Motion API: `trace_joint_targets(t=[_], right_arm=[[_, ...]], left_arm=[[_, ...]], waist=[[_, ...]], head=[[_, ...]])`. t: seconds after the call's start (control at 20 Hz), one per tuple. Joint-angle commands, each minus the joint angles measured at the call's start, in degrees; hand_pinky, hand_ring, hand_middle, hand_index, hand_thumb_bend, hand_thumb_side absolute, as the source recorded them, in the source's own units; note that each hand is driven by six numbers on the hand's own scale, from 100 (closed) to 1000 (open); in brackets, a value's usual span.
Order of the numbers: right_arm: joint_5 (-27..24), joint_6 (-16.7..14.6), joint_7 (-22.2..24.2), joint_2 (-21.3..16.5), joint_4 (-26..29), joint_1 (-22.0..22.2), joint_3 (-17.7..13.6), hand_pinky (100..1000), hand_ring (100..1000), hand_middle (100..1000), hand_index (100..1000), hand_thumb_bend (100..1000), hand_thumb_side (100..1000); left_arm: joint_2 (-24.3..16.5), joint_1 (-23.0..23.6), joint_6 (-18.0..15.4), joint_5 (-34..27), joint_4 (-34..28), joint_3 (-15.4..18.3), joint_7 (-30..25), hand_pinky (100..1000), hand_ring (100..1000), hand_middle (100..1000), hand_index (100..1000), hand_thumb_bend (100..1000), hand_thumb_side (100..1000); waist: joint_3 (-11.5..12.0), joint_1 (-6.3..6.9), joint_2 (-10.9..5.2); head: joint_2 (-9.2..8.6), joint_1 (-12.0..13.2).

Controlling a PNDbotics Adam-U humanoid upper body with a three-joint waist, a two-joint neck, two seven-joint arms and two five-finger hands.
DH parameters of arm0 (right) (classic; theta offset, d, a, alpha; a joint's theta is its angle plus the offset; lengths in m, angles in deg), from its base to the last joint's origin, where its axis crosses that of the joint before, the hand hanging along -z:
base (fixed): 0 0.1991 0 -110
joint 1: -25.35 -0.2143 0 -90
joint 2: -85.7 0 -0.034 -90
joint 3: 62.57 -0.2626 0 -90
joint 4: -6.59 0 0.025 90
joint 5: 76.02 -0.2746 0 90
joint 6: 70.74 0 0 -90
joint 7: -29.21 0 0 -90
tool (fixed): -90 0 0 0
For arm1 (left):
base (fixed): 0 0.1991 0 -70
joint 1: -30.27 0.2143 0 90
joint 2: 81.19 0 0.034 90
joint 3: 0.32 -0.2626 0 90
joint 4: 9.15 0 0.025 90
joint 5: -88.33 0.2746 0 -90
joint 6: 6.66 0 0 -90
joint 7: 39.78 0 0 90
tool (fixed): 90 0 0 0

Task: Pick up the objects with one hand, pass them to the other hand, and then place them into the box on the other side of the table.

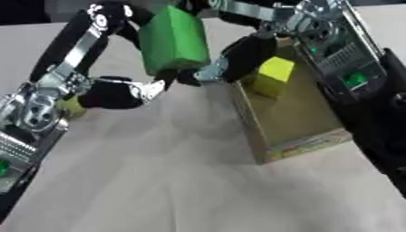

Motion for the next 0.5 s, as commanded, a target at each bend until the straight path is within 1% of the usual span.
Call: trace_joint_targets(t=[0.05,0.25,0.5], right_arm=[[-0.7,0.5,-0.6,-1.3,1.3,-1.0,-0.5,940,813,769,825,446,442],[-1.6,1.7,-2.2,-1.3,1.5,-0.8,-0.6,923,789,736,800,412,378],[-3.0,3.6,-4.5,-1.5,1.8,-0.7,-0.5,913,774,717,784,393,339]], left_arm=[[-0.7,-1.0,-0.1,0.0,-1.1,0.7,0.1,711,540,456,570,100,163],[-0.7,-1.1,0.0,0.1,-1.2,0.7,-0.2,712,541,456,571,100,164],[-0.8,-1.0,0.5,-0.1,-0.8,0.4,-0.7,713,541,456,571,100,171]], waist=[[0.1,-0.40,-2.44],[0.1,-0.38,-2.36],[0.0,-0.35,-2.30]], head=[[-0.26,-0.1],[-0.29,-0.1],[-0.31,-0.1]])
